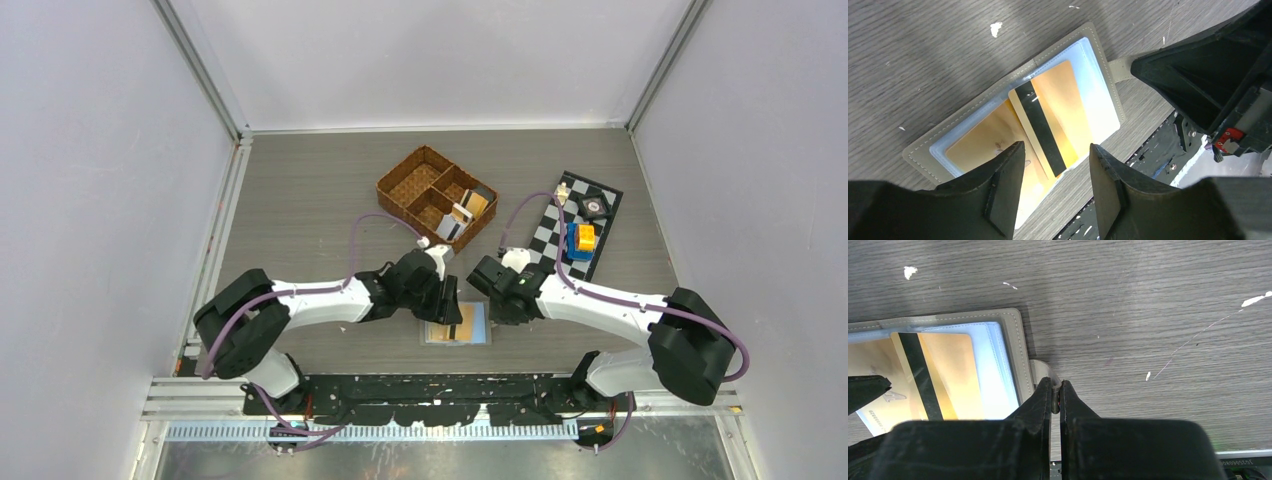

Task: Put the credit cards into the card holder
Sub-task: Insert the credit card into the card holder.

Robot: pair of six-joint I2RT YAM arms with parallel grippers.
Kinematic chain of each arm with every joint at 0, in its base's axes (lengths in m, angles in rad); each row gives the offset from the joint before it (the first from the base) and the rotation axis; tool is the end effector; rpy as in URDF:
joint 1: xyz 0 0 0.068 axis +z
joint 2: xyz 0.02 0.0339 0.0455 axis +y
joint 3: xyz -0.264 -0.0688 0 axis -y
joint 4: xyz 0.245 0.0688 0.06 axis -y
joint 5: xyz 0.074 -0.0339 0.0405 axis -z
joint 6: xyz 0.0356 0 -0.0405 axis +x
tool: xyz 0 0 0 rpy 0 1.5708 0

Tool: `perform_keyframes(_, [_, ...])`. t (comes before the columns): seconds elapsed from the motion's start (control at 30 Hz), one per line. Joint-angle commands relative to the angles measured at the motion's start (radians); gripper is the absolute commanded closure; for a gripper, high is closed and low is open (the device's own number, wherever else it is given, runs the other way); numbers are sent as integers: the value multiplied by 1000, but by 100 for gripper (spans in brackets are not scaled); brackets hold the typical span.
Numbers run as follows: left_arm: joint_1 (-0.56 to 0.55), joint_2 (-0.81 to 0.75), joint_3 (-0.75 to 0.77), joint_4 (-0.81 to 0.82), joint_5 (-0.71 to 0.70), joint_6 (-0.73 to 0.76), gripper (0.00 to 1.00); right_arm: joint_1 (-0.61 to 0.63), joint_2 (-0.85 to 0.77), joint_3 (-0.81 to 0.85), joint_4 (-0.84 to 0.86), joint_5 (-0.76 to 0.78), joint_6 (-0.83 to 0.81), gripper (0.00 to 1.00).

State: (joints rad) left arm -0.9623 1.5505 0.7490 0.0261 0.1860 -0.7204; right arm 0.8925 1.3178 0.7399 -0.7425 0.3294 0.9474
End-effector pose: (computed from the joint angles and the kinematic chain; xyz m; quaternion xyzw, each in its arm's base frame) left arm 0.1695 -0.2548 0.1669 0.1465 0.9069 -0.3446 0.1932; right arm 0.1461 0.1630 0.1812 0.0473 0.9778 -0.0006 0.2040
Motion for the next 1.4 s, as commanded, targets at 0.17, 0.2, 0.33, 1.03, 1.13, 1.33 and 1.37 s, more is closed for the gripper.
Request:
perform_keyframes(0.17, [-18, -7, -31, 18, 14, -62, 49, 9, 6, 12, 4, 40, 18, 99])
perform_keyframes(0.2, [-18, -2, -32, 20, 19, -66, 49, 9, 7, 12, 5, 39, 19, 100])
perform_keyframes(0.33, [-21, 20, -30, 28, 25, -79, 49, 11, 13, 13, 7, 40, 18, 99])
perform_keyframes(1.03, [-43, 81, -20, 201, 63, -137, 50, 15, 23, 1, 25, 37, 28, 99])
perform_keyframes(1.13, [-53, 88, -20, 226, 64, -147, 50, 16, 20, -6, 28, 41, 34, 99])
perform_keyframes(1.33, [-59, 66, -29, 246, 49, -143, 49, 16, 5, -18, 31, 50, 45, 99])
perform_keyframes(1.37, [-58, 54, -31, 233, 42, -138, 49, 16, -1, -18, 28, 53, 45, 100])
